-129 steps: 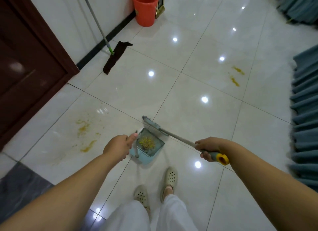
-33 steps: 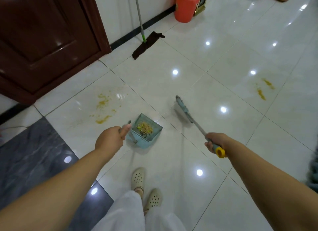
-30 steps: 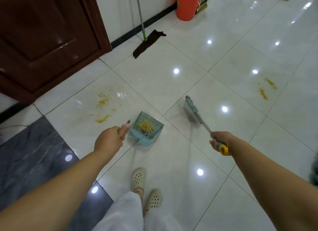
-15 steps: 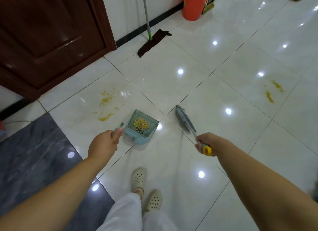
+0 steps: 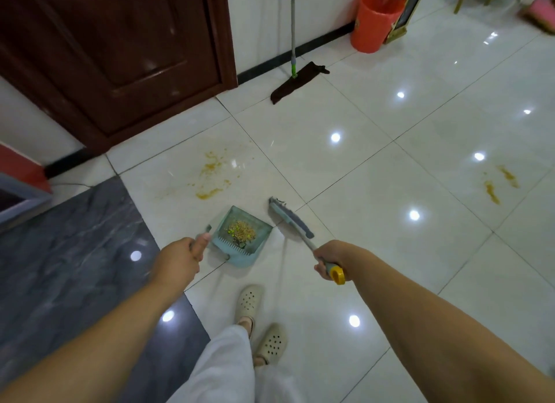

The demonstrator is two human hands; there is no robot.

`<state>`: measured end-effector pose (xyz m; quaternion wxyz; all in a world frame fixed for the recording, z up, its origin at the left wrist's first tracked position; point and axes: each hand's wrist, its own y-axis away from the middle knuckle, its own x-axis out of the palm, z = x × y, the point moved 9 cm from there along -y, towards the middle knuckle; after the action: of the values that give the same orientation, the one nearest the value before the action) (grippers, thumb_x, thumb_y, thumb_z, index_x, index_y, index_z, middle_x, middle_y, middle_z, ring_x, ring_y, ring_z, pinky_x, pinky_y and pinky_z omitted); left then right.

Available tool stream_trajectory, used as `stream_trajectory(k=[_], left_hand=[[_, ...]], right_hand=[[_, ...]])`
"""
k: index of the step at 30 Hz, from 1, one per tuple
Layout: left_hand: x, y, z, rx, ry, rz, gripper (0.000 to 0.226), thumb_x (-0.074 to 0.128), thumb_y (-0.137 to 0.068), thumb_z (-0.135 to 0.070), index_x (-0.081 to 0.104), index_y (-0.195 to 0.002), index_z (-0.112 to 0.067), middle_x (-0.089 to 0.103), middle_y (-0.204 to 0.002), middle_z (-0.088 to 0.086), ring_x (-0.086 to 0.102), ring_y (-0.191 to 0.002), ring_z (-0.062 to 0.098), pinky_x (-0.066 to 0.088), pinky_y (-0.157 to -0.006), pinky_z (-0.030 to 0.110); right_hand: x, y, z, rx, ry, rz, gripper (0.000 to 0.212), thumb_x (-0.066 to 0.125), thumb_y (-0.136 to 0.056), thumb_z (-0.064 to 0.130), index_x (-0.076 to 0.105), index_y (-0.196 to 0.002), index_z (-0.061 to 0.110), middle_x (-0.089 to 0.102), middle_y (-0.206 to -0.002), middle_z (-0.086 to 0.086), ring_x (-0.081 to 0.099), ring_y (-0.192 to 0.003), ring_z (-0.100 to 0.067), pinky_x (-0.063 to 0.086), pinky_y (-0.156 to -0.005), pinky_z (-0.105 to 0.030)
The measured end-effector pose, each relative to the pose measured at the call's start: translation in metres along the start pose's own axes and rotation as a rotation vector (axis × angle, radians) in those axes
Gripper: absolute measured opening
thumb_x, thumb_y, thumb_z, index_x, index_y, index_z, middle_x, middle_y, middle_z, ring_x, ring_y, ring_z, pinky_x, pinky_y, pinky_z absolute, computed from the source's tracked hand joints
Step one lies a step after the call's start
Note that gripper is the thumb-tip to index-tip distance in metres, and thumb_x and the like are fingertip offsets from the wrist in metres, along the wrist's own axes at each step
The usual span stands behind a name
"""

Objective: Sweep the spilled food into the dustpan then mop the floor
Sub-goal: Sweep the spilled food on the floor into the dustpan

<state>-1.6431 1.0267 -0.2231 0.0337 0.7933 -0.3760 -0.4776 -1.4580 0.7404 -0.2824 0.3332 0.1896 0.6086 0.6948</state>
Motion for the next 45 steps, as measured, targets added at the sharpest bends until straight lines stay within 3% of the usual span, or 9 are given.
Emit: stream_trajectory(k=[8,12,16,22,28,35,45], left_hand=[[-0.014,0.016,0.016,-0.009,-0.044,0.037,0.058,0.032,-0.094,-0.057,0.055,-0.066,-0.011,0.059,-0.055,0.004,0.057,-0.06,0.025,0.044,-0.058,0.03],[-0.016,0.012,0.015,0.025,-0.079,0.083,0.059,0.031,-0.094,-0.057,0.056,-0.068,-0.011,0.061,-0.057,0.005,0.06,-0.061,0.025,0.043,-0.059,0.027],[-0.017,0.001,0.016,0.045,-0.093,0.136,0.06,0.031,-0.094,-0.058,0.056,-0.068,-0.011,0.062,-0.059,0.006,0.062,-0.065,0.027,0.048,-0.066,0.032],[-0.019,-0.023,0.021,0.072,-0.169,0.188,0.06,0.028,-0.093,-0.062,0.055,-0.067,-0.015,0.062,-0.061,0.004,0.059,-0.065,0.025,0.047,-0.068,0.031],[-0.013,-0.04,0.026,0.099,-0.206,0.236,0.059,0.027,-0.094,-0.061,0.053,-0.069,-0.014,0.063,-0.071,0.01,0.06,-0.072,0.028,0.05,-0.074,0.035],[-0.018,-0.046,0.026,0.101,-0.156,0.294,0.061,0.027,-0.094,-0.062,0.052,-0.068,-0.012,0.058,-0.067,0.01,0.054,-0.064,0.026,0.052,-0.07,0.037],[-0.038,-0.042,0.043,0.14,-0.215,0.295,0.065,0.026,-0.093,-0.063,0.055,-0.07,-0.01,0.066,-0.072,0.015,0.056,-0.061,0.025,0.053,-0.069,0.037]], right_hand=[[0.01,0.002,-0.026,0.054,0.238,-0.056,0.022,0.048,-0.097,0.015,0.044,-0.109,-0.003,0.056,-0.076,-0.014,0.046,-0.045,-0.012,0.038,-0.031,-0.013],[-0.002,0.01,-0.031,0.085,0.192,-0.079,0.02,0.049,-0.095,0.014,0.046,-0.104,-0.003,0.057,-0.076,-0.014,0.046,-0.042,-0.013,0.037,-0.031,-0.013],[-0.015,0.009,-0.03,0.094,0.088,-0.087,0.022,0.051,-0.092,0.014,0.048,-0.107,-0.002,0.056,-0.072,-0.014,0.043,-0.025,-0.013,0.038,-0.032,-0.014],[-0.017,-0.008,-0.015,0.041,-0.032,-0.1,0.023,0.054,-0.093,0.014,0.047,-0.11,0.001,0.054,-0.073,-0.016,0.044,-0.025,-0.012,0.04,-0.033,-0.015],[0.04,-0.01,-0.017,0.051,0.027,-0.059,0.028,0.051,-0.095,0.014,0.045,-0.118,-0.001,0.053,-0.076,-0.016,0.043,-0.028,-0.01,0.041,-0.034,-0.015],[0.069,0.044,-0.038,0.061,0.053,0.077,0.039,0.05,-0.094,0.011,0.043,-0.131,0.004,0.048,-0.061,-0.009,0.038,-0.033,-0.009,0.038,-0.034,-0.014],[0.075,0.046,-0.028,-0.002,0.058,-0.038,0.026,0.047,-0.096,0.012,0.048,-0.121,0.008,0.05,-0.064,-0.012,0.041,-0.035,-0.012,0.037,-0.036,-0.015]])
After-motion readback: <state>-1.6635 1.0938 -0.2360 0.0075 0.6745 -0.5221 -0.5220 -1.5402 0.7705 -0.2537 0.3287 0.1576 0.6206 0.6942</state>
